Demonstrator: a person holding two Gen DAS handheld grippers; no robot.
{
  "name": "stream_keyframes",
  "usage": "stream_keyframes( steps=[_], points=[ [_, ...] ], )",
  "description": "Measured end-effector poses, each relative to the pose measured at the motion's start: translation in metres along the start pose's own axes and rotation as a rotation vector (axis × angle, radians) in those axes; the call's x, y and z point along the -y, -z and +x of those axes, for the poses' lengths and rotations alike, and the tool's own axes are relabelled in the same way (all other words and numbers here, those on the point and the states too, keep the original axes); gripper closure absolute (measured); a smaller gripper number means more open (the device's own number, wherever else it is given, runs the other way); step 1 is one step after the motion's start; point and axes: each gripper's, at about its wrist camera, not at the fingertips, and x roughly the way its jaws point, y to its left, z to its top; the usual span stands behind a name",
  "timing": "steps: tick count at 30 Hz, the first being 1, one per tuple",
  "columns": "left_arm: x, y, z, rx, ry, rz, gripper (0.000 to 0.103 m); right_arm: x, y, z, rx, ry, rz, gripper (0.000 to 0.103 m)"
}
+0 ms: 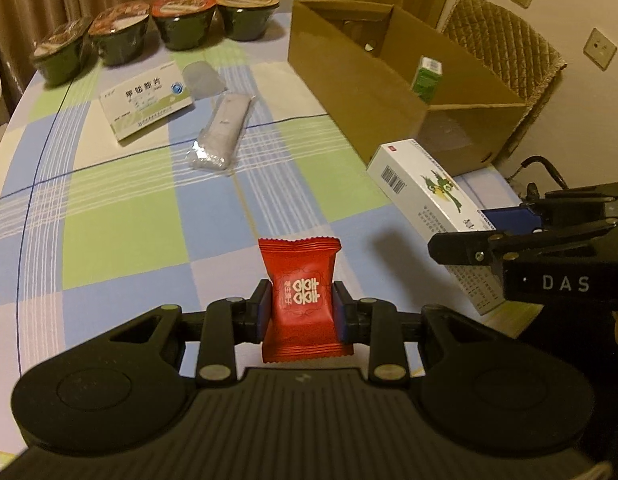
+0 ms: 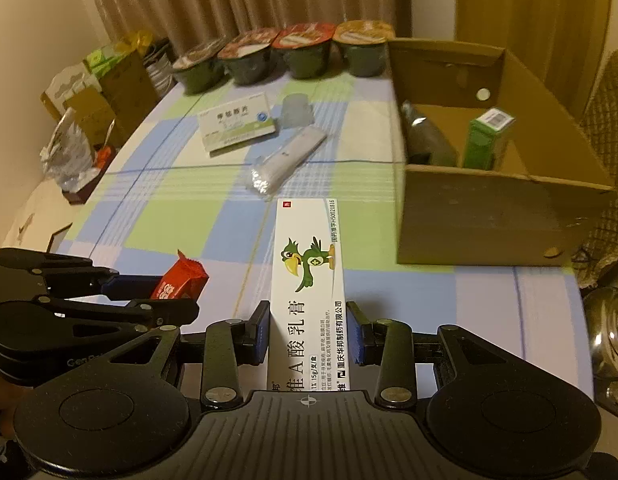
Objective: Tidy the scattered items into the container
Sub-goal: 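Lift the red candy and ointment box and carry them toward the cardboard box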
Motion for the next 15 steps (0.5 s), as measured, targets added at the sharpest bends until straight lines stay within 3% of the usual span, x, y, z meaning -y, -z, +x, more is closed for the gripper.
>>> stream_keyframes(
  steps=[15],
  points=[
    [0.034,-0.011,-0.007,0.015,0.026,0.062,0.077,0.031,0.004,-0.03,0.053,0.03,0.061,0.062]
  ],
)
